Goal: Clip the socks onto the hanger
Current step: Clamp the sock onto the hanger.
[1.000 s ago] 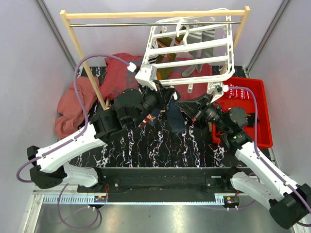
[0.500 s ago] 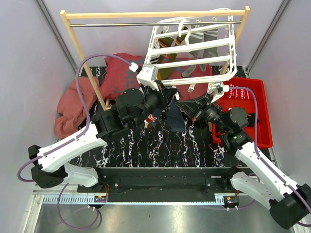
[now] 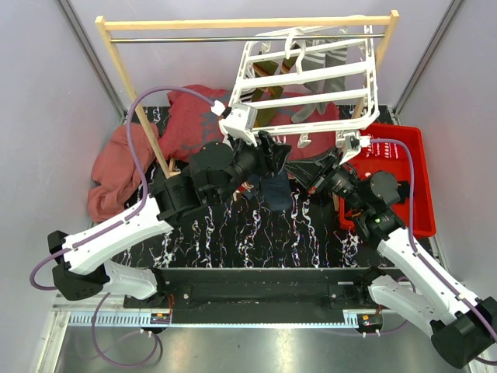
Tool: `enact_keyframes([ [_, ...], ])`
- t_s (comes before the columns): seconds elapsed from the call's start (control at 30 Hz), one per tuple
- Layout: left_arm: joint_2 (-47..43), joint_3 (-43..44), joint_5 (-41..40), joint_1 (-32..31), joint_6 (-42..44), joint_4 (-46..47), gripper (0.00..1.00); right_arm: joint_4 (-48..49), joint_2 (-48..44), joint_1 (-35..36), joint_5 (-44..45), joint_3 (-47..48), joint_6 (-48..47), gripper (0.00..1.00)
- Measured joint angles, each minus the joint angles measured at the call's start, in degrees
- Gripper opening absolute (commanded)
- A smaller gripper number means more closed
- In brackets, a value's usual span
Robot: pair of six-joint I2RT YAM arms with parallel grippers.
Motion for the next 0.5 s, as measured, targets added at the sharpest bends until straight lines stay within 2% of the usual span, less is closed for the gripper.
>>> enact_keyframes([
  [0.03,0.00,0.00,0.11,0.00,0.15,-0.02,0.56,0.00,0.00,0.00,0.02,0.00,0.00,0.02],
  [0.07,-0.02,0.00,0.28,0.00,0.11,-0.02,0.61,0.02,-0.02,0.00,0.04,0.00,-0.02,0.08],
  [0.13,-0.17,-0.04,0.52,-0.04,0.13,0.00,0.64,-0.09,-0.17,0.00,0.42,0.00,-0.17,0.17],
  [0.17,-0.31,-0.07,0.55,-0.09,0.17,-0.02,0.66,-0.46,-0.44,0.02,0.90,0.00,-0.42,0.28],
  [0.2,-0.48,-0.17,0.59,-0.11,0.20,-0.04,0.70,-1.07,-0.94,0.07,1.51,0.00,-0.76,0.33],
  [0.37,-3.56,-2.27,0.50,-0.11,0.59,-0.11,0.81,-5.73,-5.31,0.26,7.10,-1.05,-3.58,0.53],
  [0.4,-4.76,-2.99,0.48,-0.09,0.76,-0.13,0.83,-7.48,-6.14,0.26,8.39,-1.07,-4.63,0.61],
  [0.47,-6.95,-4.35,0.35,-0.09,1.14,-0.04,0.86,-9.94,-6.84,0.26,10.10,-1.07,-5.97,0.67],
  [0.5,-8.22,-5.07,0.28,-0.09,1.38,-0.15,0.88,-11.23,-6.99,0.26,10.88,-1.07,-6.62,0.74],
])
